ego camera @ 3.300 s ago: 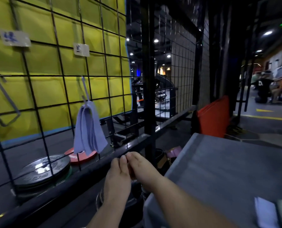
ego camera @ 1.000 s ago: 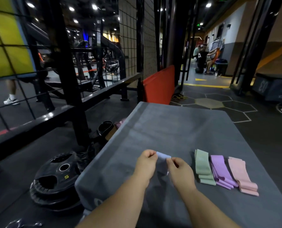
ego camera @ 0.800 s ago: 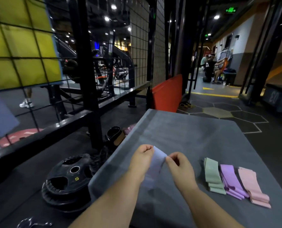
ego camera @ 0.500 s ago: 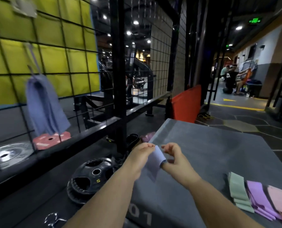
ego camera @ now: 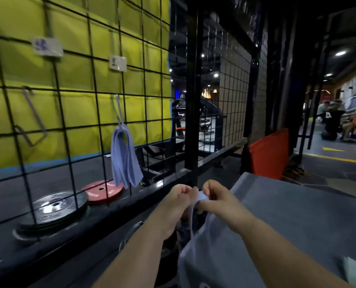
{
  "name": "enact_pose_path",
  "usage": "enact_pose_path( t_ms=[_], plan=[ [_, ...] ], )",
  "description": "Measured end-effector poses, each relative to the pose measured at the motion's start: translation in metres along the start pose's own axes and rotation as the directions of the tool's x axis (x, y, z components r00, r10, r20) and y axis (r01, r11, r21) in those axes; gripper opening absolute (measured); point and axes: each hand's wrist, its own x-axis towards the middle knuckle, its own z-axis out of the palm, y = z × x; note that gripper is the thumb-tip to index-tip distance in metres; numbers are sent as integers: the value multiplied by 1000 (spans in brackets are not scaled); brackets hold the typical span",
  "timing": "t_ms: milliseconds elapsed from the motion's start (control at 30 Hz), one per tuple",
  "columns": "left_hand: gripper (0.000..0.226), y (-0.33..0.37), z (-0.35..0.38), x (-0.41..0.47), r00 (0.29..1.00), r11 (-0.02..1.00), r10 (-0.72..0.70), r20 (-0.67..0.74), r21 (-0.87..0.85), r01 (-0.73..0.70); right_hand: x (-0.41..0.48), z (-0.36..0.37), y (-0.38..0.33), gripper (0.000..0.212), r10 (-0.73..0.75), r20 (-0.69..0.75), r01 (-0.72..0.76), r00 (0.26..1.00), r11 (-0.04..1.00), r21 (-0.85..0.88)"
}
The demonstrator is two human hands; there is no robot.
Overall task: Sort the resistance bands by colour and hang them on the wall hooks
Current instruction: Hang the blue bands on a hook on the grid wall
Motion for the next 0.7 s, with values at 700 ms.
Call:
enact_pose_path(
  t_ms=[700],
  plan=[
    [8,76,-97,-55,901,917,399,-169,88,-389,52,38,-103,24,-234,285,160,929,952,261]
  ],
)
